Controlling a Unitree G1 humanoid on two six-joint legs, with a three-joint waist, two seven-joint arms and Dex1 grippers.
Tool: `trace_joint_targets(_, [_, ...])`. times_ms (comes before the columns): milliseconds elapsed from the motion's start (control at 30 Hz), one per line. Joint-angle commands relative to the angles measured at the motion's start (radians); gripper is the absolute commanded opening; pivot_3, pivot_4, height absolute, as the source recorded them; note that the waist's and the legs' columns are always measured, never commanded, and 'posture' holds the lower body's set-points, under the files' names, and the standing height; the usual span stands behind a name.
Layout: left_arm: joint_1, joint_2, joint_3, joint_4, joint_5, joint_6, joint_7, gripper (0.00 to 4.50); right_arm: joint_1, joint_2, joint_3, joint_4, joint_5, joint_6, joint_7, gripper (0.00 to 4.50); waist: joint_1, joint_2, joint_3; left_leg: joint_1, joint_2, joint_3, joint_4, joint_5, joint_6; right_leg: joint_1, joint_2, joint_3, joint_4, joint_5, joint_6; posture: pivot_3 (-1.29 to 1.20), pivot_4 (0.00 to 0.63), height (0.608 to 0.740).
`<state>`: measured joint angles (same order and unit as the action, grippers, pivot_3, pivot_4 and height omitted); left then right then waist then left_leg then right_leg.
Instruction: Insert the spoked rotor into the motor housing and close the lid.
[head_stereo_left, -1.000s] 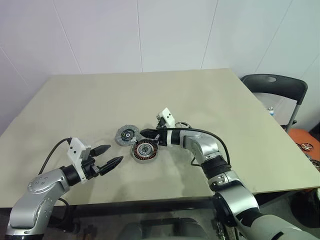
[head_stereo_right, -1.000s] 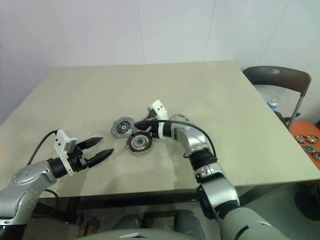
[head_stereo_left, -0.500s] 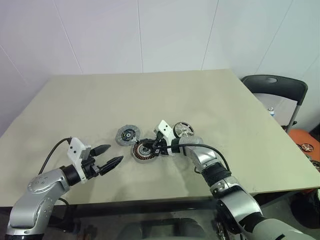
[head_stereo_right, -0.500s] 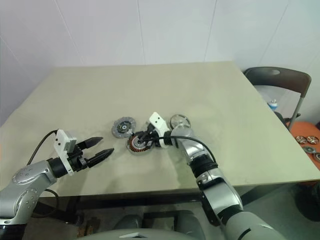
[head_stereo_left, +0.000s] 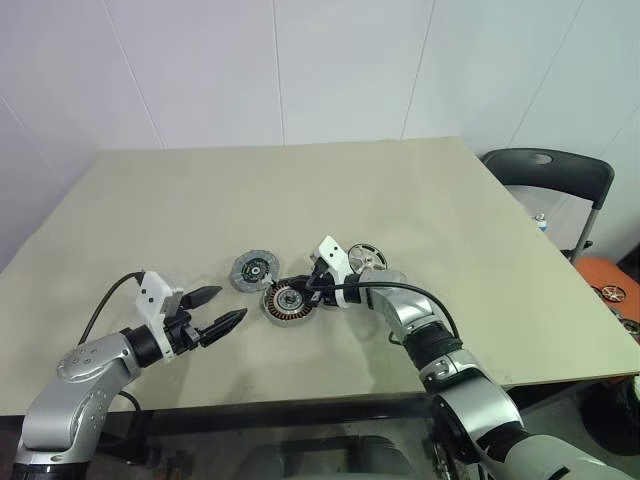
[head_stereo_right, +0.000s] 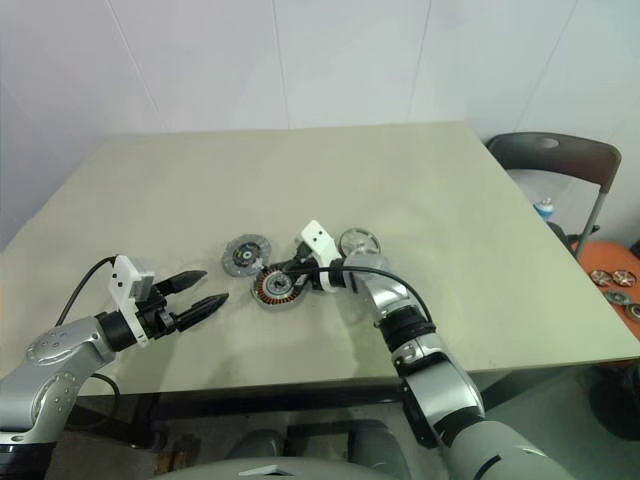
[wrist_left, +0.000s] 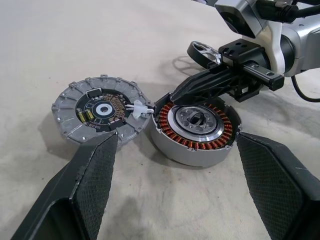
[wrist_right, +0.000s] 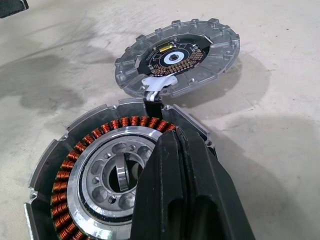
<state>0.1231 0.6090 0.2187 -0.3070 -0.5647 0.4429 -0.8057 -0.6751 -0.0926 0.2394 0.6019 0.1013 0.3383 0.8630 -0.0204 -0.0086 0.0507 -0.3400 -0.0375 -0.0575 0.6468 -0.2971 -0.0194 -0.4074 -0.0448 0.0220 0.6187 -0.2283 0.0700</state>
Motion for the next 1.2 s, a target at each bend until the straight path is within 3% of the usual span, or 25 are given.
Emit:
trace_joint_targets(33, [-0.001, 0.008, 0.019, -0.017, 0.002, -0.024, -0.007, 4.02, -0.038, 0.022, -0.054, -0.027, 0.073, 0.063, 0.027, 0.04, 0.000, 0.000, 0.000, 0.000, 0.000, 0.000, 0.000, 0.000, 0.000, 0.000, 0.000, 0.000, 0.000, 0.000, 0.000, 0.00, 0.000, 0.740])
trace_joint_targets(167, [0.005, 0.010, 0.024, -0.020, 0.000, -0.023, -0.008, 4.02, -0.059, 0.026, -0.108, -0.133, 0.208, 0.244, 0.111, 0.04, 0.001, 0.000, 0.000, 0.000, 0.000, 0.000, 0.000, 0.000, 0.000, 0.000, 0.000, 0.000, 0.000, 0.000, 0.000, 0.00, 0.000, 0.740])
trace_joint_targets(300, [0.004, 0.010, 0.022, -0.018, 0.003, -0.023, -0.007, 4.02, -0.010, -0.044, -0.008, -0.271, 0.204, 0.303, 0.218, 0.04, 0.002, 0.000, 0.000, -0.001, 0.000, 0.000, 0.000, 0.000, 0.000, -0.001, -0.001, 0.000, 0.000, 0.000, 0.000, 0.00, 0.000, 0.740])
trace_joint_targets(433, [0.004, 0.006, 0.019, -0.020, 0.004, -0.022, -0.003, 4.02, 0.032, -0.067, 0.077, -0.261, 0.131, 0.235, 0.207, 0.04, 0.002, 0.000, 0.000, 0.000, 0.000, 0.000, 0.000, 0.000, 0.000, 0.000, 0.000, -0.001, -0.001, 0.000, 0.000, 0.00, 0.000, 0.740])
trace_joint_targets(1200, [0.015, 0.006, 0.023, -0.034, -0.002, -0.014, 0.007, 4.02, -0.017, 0.002, 0.058, 0.058, -0.012, -0.041, -0.006, 0.04, -0.003, 0.000, 0.000, 0.002, 0.000, -0.001, 0.001, 0.000, 0.000, 0.002, 0.000, 0.000, 0.001, 0.000, -0.001, 0.00, 0.000, 0.740])
